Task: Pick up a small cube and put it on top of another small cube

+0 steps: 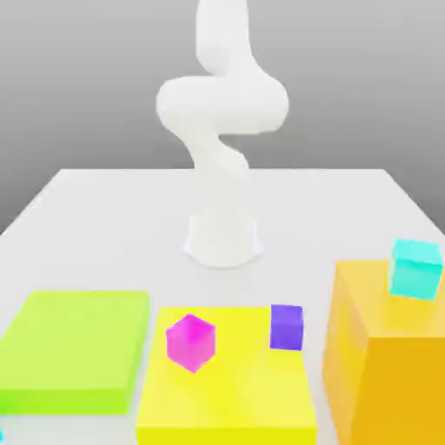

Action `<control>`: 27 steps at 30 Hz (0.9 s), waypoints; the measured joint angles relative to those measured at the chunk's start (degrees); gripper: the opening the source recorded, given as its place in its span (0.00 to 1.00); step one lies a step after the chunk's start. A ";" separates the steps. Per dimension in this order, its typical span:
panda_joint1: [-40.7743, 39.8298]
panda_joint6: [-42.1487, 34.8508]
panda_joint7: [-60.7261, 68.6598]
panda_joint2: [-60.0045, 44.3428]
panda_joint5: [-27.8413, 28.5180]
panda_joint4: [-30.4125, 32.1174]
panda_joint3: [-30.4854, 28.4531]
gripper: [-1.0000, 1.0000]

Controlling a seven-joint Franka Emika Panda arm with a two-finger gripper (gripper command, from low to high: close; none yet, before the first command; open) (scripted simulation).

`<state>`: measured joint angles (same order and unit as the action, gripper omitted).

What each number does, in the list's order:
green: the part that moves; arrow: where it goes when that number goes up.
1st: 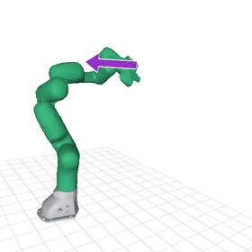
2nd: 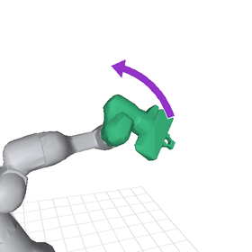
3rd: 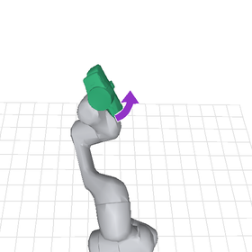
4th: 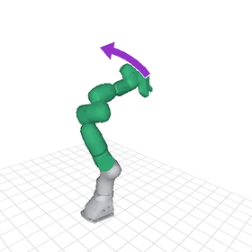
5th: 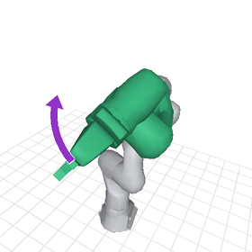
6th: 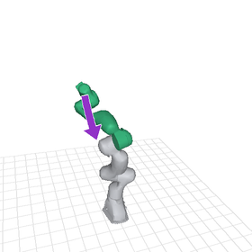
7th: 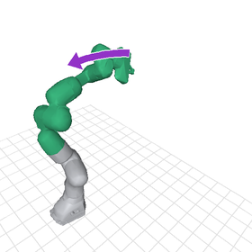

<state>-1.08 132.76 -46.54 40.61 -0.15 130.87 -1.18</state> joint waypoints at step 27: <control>-13.54 10.34 -2.40 -56.70 -9.01 -9.85 -12.63 0.50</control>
<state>-14.63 143.10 -48.95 -16.09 -9.17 121.02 -13.81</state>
